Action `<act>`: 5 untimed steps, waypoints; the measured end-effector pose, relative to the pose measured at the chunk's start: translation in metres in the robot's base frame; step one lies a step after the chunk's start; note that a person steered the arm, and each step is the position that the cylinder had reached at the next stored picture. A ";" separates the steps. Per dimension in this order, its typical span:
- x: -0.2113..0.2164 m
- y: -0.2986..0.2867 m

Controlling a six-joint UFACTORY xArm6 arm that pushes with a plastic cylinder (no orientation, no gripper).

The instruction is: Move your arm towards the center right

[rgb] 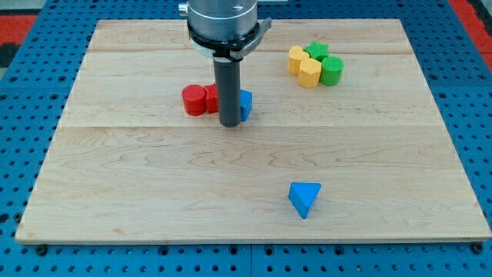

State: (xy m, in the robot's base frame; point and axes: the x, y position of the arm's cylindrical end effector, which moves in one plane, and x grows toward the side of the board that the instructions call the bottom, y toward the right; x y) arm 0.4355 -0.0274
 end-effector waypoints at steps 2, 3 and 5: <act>0.008 0.072; 0.014 0.126; 0.014 0.193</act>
State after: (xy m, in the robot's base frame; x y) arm 0.4491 0.1659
